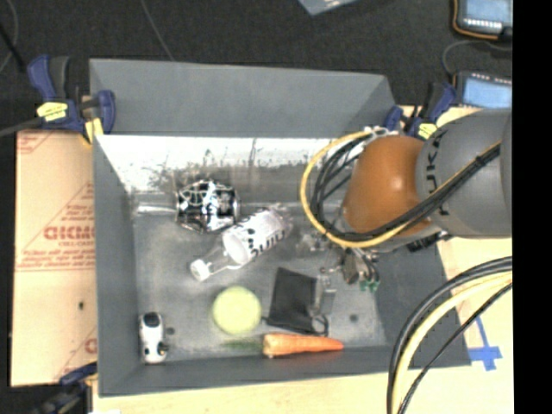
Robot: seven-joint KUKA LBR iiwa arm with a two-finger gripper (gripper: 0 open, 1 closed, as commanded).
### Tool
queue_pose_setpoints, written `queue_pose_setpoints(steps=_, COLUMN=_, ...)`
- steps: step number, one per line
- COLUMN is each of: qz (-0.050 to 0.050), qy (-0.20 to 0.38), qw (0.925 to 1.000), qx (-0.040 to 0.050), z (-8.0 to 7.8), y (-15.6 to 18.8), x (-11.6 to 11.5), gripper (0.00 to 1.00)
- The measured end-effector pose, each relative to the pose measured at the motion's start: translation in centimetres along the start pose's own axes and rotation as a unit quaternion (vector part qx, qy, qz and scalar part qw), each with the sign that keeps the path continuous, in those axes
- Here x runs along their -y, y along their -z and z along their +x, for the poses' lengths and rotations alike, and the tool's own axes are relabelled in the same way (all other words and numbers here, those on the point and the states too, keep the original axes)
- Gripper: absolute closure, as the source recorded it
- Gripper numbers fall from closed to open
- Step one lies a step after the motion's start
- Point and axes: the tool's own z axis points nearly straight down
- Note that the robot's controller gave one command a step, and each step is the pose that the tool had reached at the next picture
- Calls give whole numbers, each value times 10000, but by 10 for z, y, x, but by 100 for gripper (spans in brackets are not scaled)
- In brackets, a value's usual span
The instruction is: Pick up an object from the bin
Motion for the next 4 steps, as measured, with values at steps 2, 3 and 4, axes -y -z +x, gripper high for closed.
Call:
queue_pose_setpoints(steps=2, qz=-8, qy=-501, qw=9987, qx=10, z=11, y=-14, x=-10, gripper=100)
queue_pose_setpoints(steps=3, qz=-7, qy=-638, qw=9980, qx=18, z=13, y=86, x=-10, gripper=100)
queue_pose_setpoints(steps=4, qz=-6, qy=-634, qw=9980, qx=18, z=13, y=86, x=-10, gripper=100)
